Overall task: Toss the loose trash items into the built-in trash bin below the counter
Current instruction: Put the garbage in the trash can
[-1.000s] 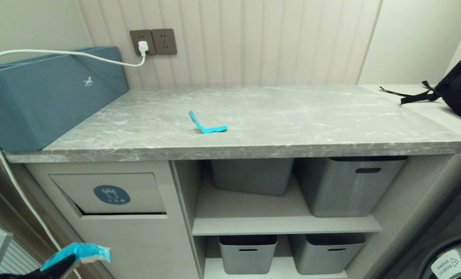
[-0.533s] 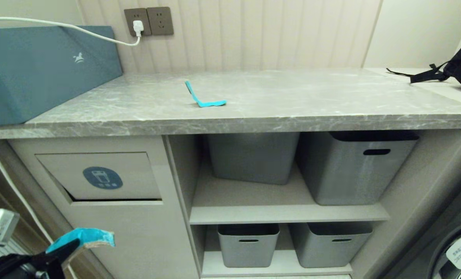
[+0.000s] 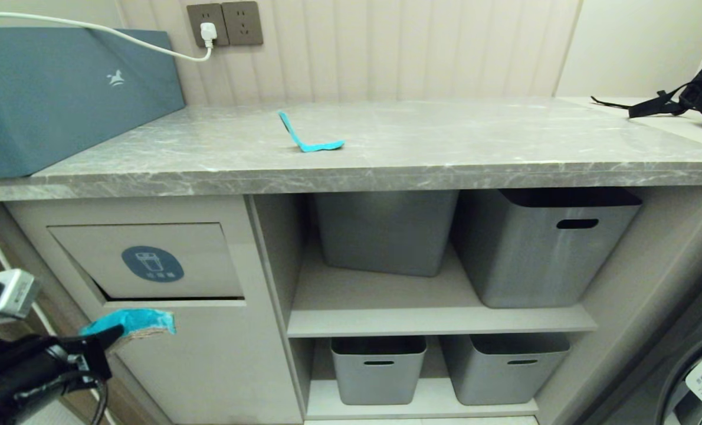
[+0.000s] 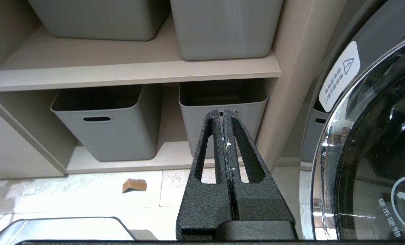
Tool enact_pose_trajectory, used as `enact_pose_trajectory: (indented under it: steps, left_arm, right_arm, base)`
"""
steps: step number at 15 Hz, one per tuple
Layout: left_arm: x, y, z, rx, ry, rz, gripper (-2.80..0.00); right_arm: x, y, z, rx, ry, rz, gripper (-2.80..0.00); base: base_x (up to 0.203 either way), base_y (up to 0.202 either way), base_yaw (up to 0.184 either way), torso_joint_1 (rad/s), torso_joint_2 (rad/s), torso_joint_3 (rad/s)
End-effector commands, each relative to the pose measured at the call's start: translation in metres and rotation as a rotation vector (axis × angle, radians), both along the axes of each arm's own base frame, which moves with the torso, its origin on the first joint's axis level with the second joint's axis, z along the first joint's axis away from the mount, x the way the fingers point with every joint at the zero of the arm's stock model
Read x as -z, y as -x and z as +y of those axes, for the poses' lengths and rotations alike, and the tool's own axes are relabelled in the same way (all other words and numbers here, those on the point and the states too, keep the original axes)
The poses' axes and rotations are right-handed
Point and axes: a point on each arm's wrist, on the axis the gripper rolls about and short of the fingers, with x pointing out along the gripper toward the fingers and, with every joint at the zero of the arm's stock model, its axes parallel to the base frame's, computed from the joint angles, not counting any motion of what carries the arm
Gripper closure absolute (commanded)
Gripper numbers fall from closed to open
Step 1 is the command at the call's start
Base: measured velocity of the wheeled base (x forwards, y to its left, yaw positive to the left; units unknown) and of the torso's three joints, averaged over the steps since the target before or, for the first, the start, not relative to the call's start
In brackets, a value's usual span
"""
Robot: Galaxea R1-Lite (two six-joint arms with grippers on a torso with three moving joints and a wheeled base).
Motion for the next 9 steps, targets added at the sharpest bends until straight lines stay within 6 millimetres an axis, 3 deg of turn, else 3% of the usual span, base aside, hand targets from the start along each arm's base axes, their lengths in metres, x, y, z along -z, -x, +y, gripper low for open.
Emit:
enact_pose_trajectory:
  steps: [1, 6, 9]
  left_arm:
    - [0.007, -0.016, 0.003, -0.007, 0.006, 0.051, 0.00]
    - [0.039, -0.050, 0.007, -0.013, 0.002, 0.044, 0.00]
    - [0.048, -0.046, 0.005, 0.017, 0.016, 0.036, 0.00]
  right_arm:
    - [0.000, 0.000, 0.000, 0.000, 0.000, 0.002, 0.00]
    - [0.000, 0.000, 0.000, -0.001, 0.000, 0.002, 0.00]
    - [0.000, 0.000, 0.000, 0.000, 0.000, 0.002, 0.00]
  base:
    - [0.000, 0.000, 0.000, 0.000, 0.00, 0.000]
    - [0.000, 0.000, 0.000, 0.000, 0.00, 0.000]
    - [0.000, 0.000, 0.000, 0.000, 0.00, 0.000]
